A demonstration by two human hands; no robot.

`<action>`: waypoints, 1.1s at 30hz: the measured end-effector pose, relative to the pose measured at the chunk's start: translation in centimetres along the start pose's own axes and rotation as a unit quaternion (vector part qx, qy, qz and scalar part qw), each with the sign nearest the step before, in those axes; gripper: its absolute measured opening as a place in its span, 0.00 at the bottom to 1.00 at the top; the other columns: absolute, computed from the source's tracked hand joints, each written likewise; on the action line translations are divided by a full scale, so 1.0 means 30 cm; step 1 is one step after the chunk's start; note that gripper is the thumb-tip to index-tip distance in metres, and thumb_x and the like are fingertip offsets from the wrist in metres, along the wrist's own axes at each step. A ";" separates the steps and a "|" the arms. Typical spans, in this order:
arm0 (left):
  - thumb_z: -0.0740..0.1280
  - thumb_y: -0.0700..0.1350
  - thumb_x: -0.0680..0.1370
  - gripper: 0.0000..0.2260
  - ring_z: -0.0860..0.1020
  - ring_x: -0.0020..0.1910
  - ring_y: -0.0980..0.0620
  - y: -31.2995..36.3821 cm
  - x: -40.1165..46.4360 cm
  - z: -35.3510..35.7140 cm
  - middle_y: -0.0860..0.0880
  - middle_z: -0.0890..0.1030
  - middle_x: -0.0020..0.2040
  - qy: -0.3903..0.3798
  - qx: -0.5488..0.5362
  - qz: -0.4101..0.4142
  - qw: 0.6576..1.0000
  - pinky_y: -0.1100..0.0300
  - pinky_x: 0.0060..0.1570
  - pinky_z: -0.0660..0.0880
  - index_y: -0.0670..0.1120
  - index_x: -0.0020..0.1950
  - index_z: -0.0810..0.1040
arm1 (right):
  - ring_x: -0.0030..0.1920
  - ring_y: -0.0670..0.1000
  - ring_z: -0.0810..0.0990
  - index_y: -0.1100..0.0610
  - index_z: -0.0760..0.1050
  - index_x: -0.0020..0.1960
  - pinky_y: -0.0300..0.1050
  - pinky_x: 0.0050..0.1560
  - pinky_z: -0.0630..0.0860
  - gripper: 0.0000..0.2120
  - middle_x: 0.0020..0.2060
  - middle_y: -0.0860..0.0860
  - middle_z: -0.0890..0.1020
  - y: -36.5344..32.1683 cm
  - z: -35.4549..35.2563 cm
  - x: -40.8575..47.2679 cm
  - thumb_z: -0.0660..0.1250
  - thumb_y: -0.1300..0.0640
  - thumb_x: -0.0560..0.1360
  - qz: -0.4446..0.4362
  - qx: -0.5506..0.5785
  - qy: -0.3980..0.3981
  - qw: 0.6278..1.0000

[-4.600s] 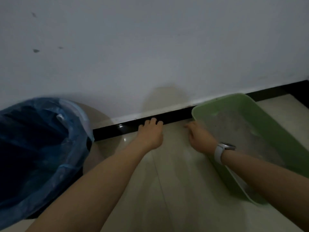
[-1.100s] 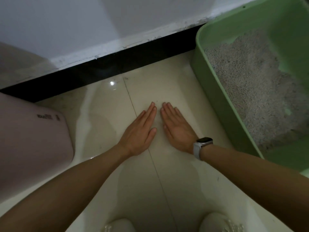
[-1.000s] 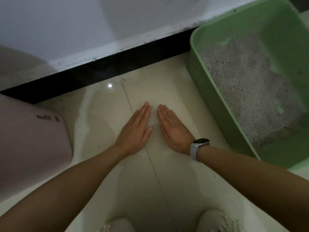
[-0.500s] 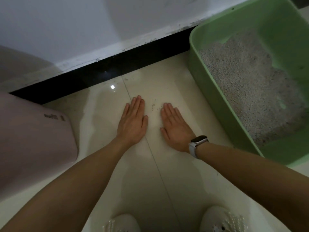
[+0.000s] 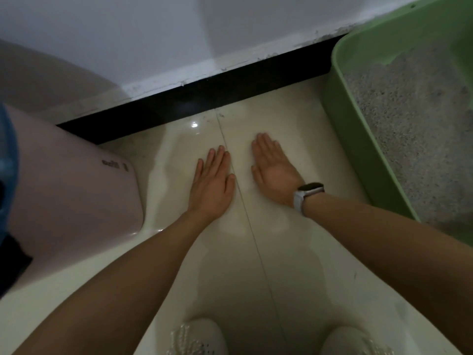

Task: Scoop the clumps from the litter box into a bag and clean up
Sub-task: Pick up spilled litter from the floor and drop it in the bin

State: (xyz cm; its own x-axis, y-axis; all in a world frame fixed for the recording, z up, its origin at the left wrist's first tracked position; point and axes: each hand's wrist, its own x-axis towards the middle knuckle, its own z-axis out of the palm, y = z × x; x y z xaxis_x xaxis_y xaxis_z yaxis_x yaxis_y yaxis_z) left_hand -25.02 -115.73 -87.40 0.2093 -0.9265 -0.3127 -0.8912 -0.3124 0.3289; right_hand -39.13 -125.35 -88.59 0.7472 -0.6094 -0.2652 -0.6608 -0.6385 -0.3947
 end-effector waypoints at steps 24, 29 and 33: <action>0.46 0.53 0.82 0.27 0.36 0.74 0.52 0.107 -0.047 0.041 0.48 0.37 0.76 -0.110 0.106 0.095 0.984 0.48 0.70 0.32 0.45 0.76 0.39 | 0.72 0.58 0.52 0.68 0.58 0.71 0.52 0.70 0.44 0.29 0.71 0.64 0.60 -0.003 0.047 -0.248 0.44 0.63 0.71 0.016 0.010 0.031 0.999; 0.45 0.54 0.79 0.28 0.40 0.75 0.51 0.022 -0.087 0.021 0.46 0.43 0.77 -0.038 0.071 0.062 0.995 0.50 0.71 0.37 0.44 0.77 0.45 | 0.50 0.62 0.77 0.65 0.74 0.52 0.52 0.54 0.70 0.14 0.48 0.62 0.78 0.016 -0.022 -0.237 0.58 0.56 0.75 0.072 0.035 0.158 0.984; 0.36 0.58 0.73 0.35 0.40 0.75 0.51 -0.044 -0.101 0.024 0.44 0.45 0.77 -0.006 0.085 0.023 0.996 0.50 0.72 0.37 0.44 0.77 0.47 | 0.53 0.60 0.72 0.63 0.72 0.52 0.54 0.52 0.65 0.23 0.50 0.60 0.75 -0.008 -0.042 -0.146 0.53 0.43 0.78 0.158 -0.099 0.047 0.981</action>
State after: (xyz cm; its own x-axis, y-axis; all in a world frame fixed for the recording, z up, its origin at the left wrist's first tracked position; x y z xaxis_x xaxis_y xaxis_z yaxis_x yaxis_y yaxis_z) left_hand -24.77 -112.36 -87.51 0.1630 -0.9358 -0.3126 -0.9552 -0.2291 0.1876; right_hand -42.32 -123.13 -86.22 0.4995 -0.8262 -0.2604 -0.8660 -0.4842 -0.1251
